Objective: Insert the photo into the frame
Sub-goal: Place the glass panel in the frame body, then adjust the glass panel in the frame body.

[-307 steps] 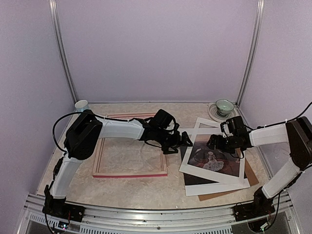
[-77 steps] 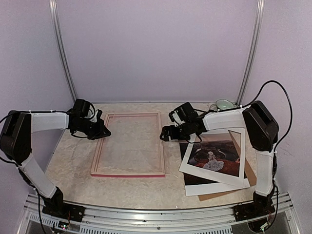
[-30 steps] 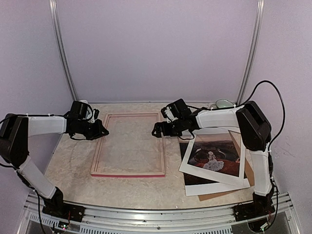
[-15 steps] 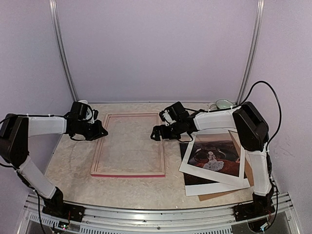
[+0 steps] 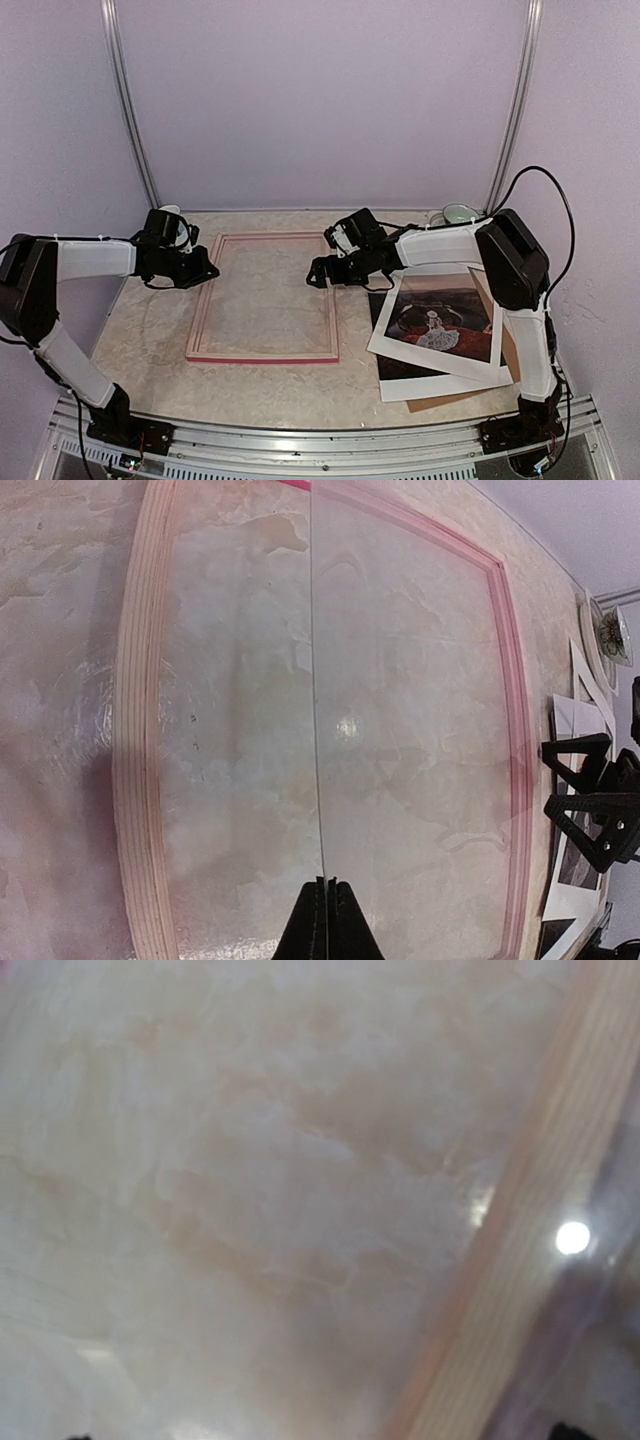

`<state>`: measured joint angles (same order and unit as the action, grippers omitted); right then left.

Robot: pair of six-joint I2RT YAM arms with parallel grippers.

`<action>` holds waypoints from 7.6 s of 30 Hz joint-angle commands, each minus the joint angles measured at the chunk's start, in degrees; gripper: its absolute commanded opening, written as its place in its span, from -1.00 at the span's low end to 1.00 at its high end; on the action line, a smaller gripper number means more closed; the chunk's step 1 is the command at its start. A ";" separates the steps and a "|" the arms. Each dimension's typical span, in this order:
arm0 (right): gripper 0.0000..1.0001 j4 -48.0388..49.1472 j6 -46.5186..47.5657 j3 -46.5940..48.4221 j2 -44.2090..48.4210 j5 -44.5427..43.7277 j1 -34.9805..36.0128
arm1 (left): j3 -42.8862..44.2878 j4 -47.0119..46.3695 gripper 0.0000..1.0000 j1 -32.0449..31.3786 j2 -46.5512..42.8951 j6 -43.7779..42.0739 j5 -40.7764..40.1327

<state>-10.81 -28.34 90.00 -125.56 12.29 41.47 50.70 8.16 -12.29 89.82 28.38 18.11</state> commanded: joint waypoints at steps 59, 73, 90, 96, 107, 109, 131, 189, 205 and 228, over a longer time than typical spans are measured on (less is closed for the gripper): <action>0.98 1.43 -0.49 1.50 -1.80 0.80 1.49 | -6.93 -5.68 -0.93 -1.39 -6.17 8.41 -7.77; 0.98 1.17 -0.18 1.84 -1.92 0.80 1.51 | -5.59 -5.49 -0.86 -2.37 -3.18 7.40 -5.84; 0.98 2.56 -1.19 1.62 -2.26 1.32 1.46 | -4.57 -3.43 -0.45 -2.56 -1.55 6.31 -8.17; 0.98 2.59 -1.19 1.25 -2.06 1.33 1.50 | -4.30 -2.61 -0.25 -2.52 -0.89 6.25 -8.50; 0.98 2.70 -1.28 0.92 -2.15 1.59 1.49 | -3.11 -0.49 0.11 -2.72 -1.61 5.11 -11.07; 0.98 2.71 -1.33 0.85 -2.16 1.64 1.46 | -2.76 0.05 0.17 -2.96 -1.58 4.82 -11.65; 0.99 0.36 1.59 0.73 1.49 -4.70 1.46 | 0.95 0.98 0.64 -4.23 -2.44 2.63 -10.33; 0.98 2.98 1.75 -3.37 3.85 -4.46 1.86 | 31.81 10.76 0.51 -6.76 31.75 0.51 -24.81; 0.98 2.22 2.70 -2.07 5.89 -7.45 1.86 | 34.60 6.01 0.57 -4.42 26.21 2.31 -22.57; 0.80 -1.67 3.53 11.73 0.72 -8.61 1.98 | 32.82 0.66 0.58 -4.31 25.95 7.36 -19.03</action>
<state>-10.46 -24.62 97.78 -121.58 3.90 42.74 86.19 8.97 -15.59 120.75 33.56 -1.50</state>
